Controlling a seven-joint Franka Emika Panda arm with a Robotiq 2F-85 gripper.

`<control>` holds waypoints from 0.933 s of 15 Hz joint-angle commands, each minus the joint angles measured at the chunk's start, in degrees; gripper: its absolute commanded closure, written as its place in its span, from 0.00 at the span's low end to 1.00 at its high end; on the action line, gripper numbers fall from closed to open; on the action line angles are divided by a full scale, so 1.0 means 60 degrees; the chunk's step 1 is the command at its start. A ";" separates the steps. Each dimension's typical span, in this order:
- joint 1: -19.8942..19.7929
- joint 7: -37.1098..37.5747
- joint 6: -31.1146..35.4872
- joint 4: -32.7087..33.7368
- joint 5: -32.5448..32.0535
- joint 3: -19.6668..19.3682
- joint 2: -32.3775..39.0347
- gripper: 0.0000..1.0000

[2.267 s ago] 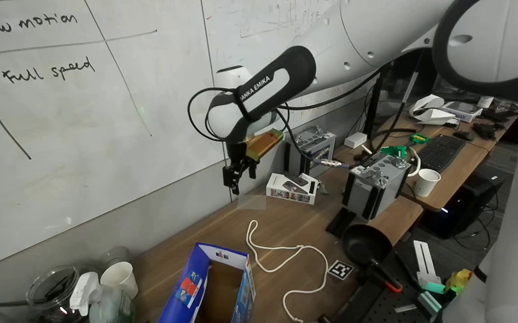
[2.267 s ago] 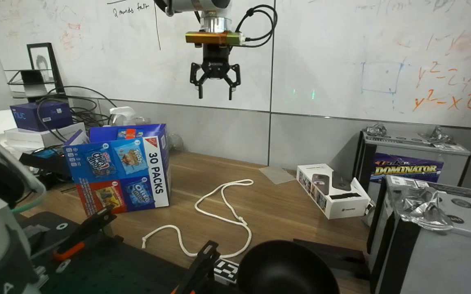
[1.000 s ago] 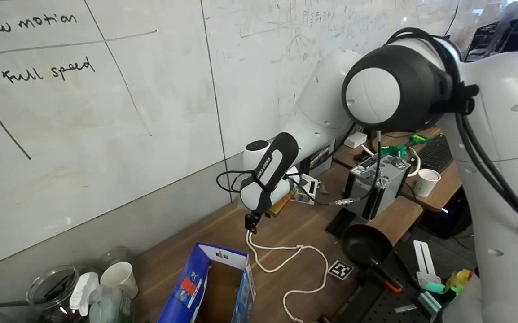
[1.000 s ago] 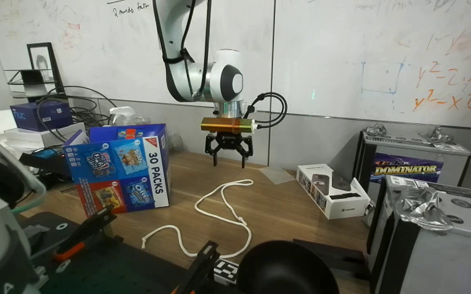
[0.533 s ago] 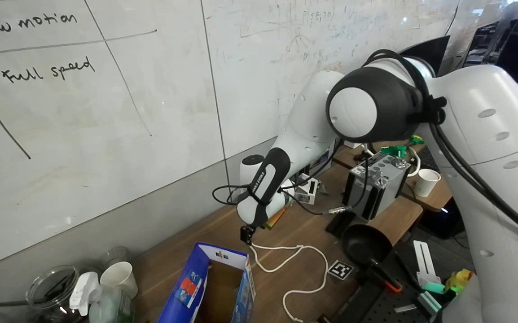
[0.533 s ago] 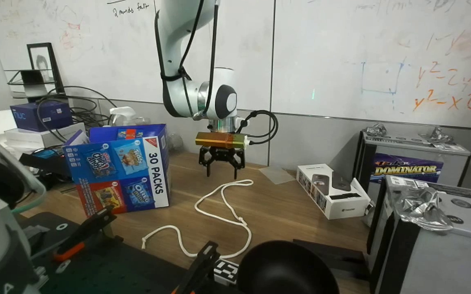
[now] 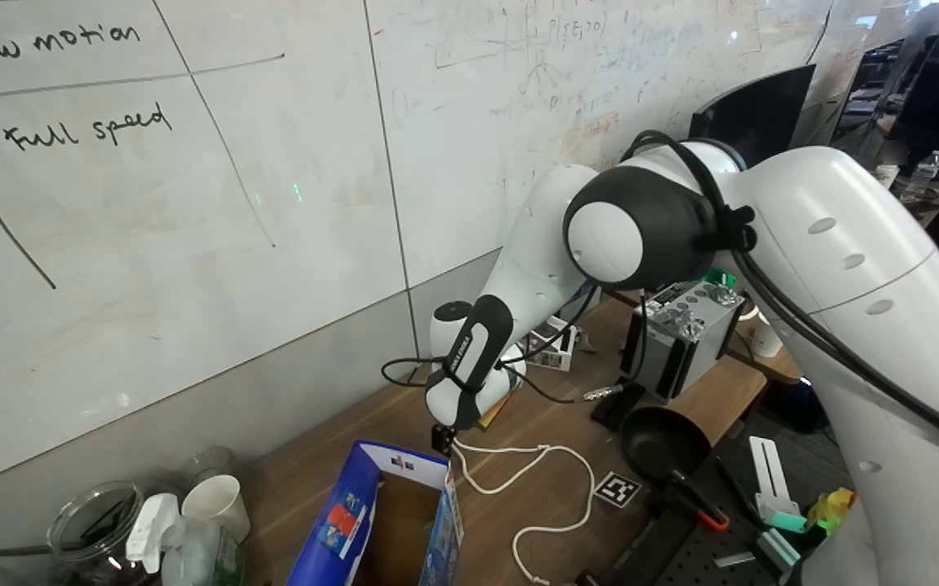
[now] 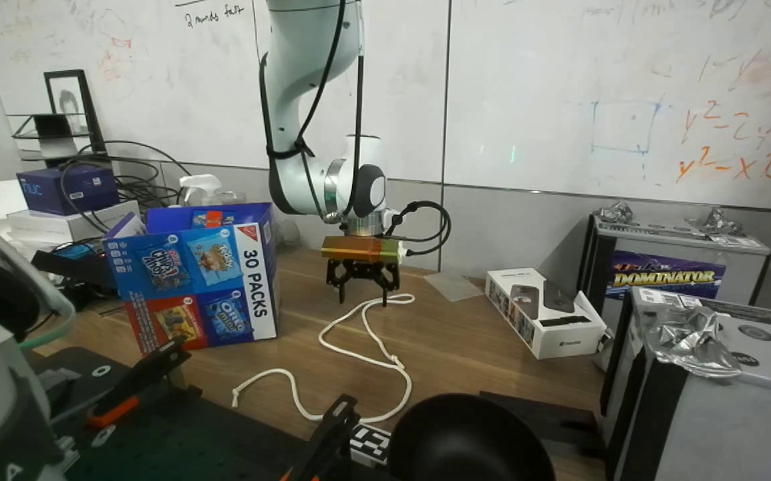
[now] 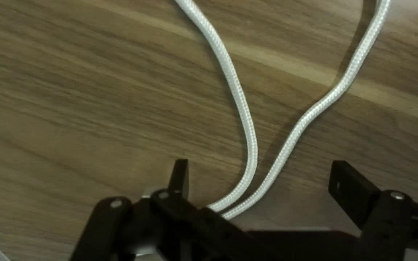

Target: Put the ropes in the box

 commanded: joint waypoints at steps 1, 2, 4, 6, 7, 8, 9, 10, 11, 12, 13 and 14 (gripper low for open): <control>0.0331 0.0277 0.0274 0.0406 -0.0322 -0.0329 0.0381 0.00; 0.0388 0.0294 0.0316 0.0427 -0.0338 -0.0381 0.0433 0.00; 0.0459 0.0313 0.0352 0.0493 -0.0355 -0.0443 0.0536 0.00; 0.0533 0.0362 0.0397 0.0522 -0.0395 -0.0505 0.0600 0.00; 0.0569 0.0386 0.0423 0.0521 -0.0436 -0.0540 0.0621 0.00; 0.0602 0.0418 0.0433 0.0538 -0.0474 -0.0573 0.0637 0.00; 0.0648 0.0452 0.0453 0.0542 -0.0511 -0.0621 0.0657 0.00; 0.0676 0.0475 0.0458 0.0549 -0.0535 -0.0646 0.0671 0.00; 0.0714 0.0501 0.0472 0.0557 -0.0558 -0.0681 0.0688 0.00; 0.0770 0.0527 0.0456 0.0583 -0.0583 -0.0728 0.0711 0.00; 0.0816 0.0548 0.0456 0.0585 -0.0607 -0.0766 0.0715 0.00; 0.0860 0.0576 0.0467 0.0587 -0.0631 -0.0804 0.0724 0.00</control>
